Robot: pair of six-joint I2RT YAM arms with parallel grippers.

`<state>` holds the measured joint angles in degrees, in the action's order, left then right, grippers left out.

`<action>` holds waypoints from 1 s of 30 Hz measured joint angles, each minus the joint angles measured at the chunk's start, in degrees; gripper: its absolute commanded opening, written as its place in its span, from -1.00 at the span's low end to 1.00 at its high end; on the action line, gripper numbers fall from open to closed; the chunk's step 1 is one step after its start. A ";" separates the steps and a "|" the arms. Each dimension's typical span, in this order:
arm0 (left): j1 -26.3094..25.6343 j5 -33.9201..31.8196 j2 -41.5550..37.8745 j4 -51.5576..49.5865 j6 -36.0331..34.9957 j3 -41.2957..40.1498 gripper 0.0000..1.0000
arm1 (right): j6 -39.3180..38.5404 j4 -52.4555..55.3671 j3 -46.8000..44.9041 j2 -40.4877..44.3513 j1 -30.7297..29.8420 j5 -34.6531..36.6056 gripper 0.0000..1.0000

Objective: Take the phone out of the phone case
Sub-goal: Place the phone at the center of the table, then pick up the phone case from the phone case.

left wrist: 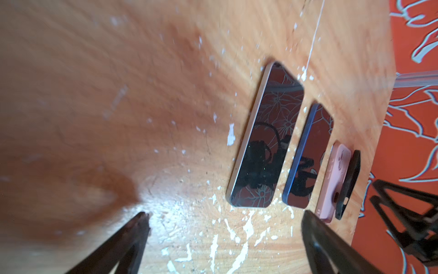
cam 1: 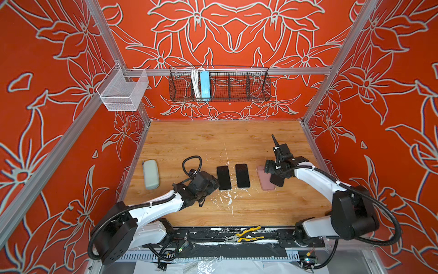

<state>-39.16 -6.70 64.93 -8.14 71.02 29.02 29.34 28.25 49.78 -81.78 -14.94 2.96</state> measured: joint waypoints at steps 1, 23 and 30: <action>1.07 -0.17 -1.29 -0.57 -0.72 0.00 0.95 | -0.11 -0.07 0.00 -0.52 0.00 0.00 0.46; 8.90 -0.68 -13.88 -3.52 -3.69 -6.45 0.95 | 0.20 -2.38 0.00 -6.08 0.22 0.09 -0.42; 8.92 -0.68 -14.01 -3.52 -3.45 -6.54 0.95 | 0.20 -2.40 0.00 -7.28 0.22 0.22 -0.48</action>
<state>-30.24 -7.38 50.92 -11.66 67.57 22.48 29.54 25.85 49.78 -89.06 -14.72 3.18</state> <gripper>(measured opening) 0.978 0.273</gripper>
